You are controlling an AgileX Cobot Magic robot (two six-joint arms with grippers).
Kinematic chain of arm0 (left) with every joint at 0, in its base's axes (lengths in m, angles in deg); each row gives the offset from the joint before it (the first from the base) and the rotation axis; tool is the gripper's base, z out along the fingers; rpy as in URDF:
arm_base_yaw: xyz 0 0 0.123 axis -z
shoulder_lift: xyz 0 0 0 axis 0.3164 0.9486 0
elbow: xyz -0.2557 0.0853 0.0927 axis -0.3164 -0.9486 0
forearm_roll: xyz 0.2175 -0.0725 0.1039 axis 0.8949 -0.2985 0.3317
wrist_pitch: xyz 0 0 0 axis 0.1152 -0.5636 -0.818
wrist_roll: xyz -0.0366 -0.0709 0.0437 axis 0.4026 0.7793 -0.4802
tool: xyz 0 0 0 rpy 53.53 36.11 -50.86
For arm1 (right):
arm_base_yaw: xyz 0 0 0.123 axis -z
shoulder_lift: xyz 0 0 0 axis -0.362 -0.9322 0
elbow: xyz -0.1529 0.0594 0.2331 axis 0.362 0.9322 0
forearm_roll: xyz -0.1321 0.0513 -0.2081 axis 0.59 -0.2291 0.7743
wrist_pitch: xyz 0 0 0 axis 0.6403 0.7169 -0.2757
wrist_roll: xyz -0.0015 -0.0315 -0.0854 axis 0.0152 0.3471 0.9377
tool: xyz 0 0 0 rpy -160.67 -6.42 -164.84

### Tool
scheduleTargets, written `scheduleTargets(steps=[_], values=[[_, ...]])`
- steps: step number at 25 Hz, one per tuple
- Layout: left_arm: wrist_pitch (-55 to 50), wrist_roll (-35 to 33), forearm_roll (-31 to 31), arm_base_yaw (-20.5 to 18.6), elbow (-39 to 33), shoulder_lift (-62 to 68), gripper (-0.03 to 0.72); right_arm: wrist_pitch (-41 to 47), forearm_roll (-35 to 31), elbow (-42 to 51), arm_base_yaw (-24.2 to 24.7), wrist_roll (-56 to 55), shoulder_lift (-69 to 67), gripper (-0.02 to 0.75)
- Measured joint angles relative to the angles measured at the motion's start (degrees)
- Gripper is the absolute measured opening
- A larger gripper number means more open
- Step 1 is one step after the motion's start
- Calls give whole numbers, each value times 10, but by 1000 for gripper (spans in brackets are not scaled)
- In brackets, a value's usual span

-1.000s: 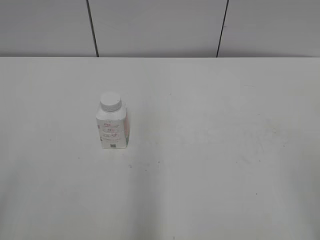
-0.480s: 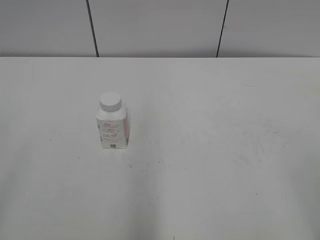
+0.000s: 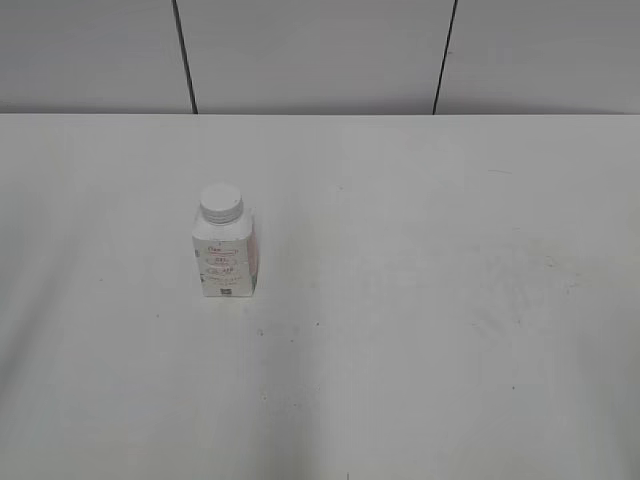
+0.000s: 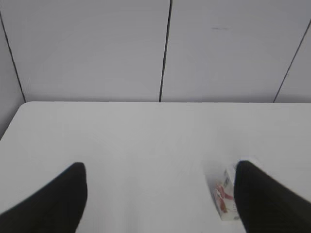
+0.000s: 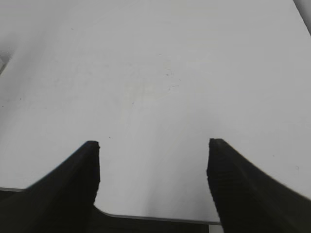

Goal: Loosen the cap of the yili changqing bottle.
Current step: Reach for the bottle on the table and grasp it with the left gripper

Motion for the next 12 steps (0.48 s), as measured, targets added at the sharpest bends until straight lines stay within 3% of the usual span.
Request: scheduleTargets(steps=[12], values=[[320,-31,-11,7,-109,257,565,0,0,0,0,0,0,547]])
